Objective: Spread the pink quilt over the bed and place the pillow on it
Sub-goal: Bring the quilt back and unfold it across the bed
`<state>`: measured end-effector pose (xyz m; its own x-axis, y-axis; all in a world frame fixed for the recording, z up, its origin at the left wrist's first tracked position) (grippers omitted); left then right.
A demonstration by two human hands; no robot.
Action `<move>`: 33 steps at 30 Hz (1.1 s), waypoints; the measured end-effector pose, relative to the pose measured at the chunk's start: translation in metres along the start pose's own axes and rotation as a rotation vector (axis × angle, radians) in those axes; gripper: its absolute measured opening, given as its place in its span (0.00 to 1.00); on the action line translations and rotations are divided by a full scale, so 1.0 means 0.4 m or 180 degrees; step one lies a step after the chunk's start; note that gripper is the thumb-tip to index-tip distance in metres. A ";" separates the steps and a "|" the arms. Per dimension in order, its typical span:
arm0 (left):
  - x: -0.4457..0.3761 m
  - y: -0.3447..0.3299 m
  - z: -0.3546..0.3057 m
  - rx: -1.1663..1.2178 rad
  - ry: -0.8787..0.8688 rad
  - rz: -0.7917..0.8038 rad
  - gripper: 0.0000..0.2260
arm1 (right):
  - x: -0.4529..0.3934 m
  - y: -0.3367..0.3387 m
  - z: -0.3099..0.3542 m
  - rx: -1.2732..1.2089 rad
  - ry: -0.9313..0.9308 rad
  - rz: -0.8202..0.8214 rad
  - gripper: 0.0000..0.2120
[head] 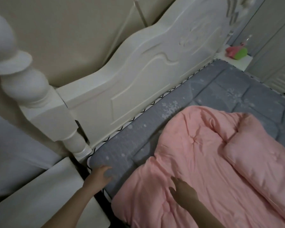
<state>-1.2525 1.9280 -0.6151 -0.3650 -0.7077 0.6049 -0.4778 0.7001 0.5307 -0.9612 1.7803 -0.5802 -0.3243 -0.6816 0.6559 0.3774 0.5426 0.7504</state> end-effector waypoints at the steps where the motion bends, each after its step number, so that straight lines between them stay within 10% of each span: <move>1: -0.021 -0.032 0.012 -0.0080 0.0018 0.0076 0.22 | -0.021 -0.022 -0.011 -0.0095 -0.0071 0.0035 0.28; 8: -0.133 -0.228 0.024 -0.0076 -0.0197 0.0224 0.39 | -0.179 -0.227 -0.034 -0.0660 -0.0372 0.0463 0.52; 13: -0.162 -0.375 0.038 -0.0560 -0.0312 0.1110 0.64 | -0.222 -0.352 -0.048 0.0049 -0.0388 0.0325 0.44; 18: -0.165 -0.420 0.052 -0.1703 -0.0598 0.0685 0.39 | -0.278 -0.416 -0.045 0.0351 -0.0134 0.0003 0.18; 24: -0.157 -0.383 0.059 -0.1182 -0.0666 0.0421 0.18 | -0.278 -0.341 -0.024 0.0664 0.0497 -0.0348 0.19; 33: -0.128 -0.129 0.045 -0.1353 -0.0660 -0.0181 0.23 | -0.219 -0.155 0.080 -0.0006 0.0239 -0.0338 0.16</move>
<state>-1.2235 1.9265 -0.6843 -0.5201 -0.7199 0.4596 -0.1481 0.6060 0.7816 -0.9840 1.8219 -0.6817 -0.2967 -0.7700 0.5649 0.3462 0.4646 0.8151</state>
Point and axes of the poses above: each hand's wrist, its own x-axis away from the middle knuckle, its own y-axis out of the back of the hand, z = x × y, the point moved 3 cm from there along -x, towards the middle knuckle, and after that the axes turned 3 degrees about z, right-handed, at the moved point
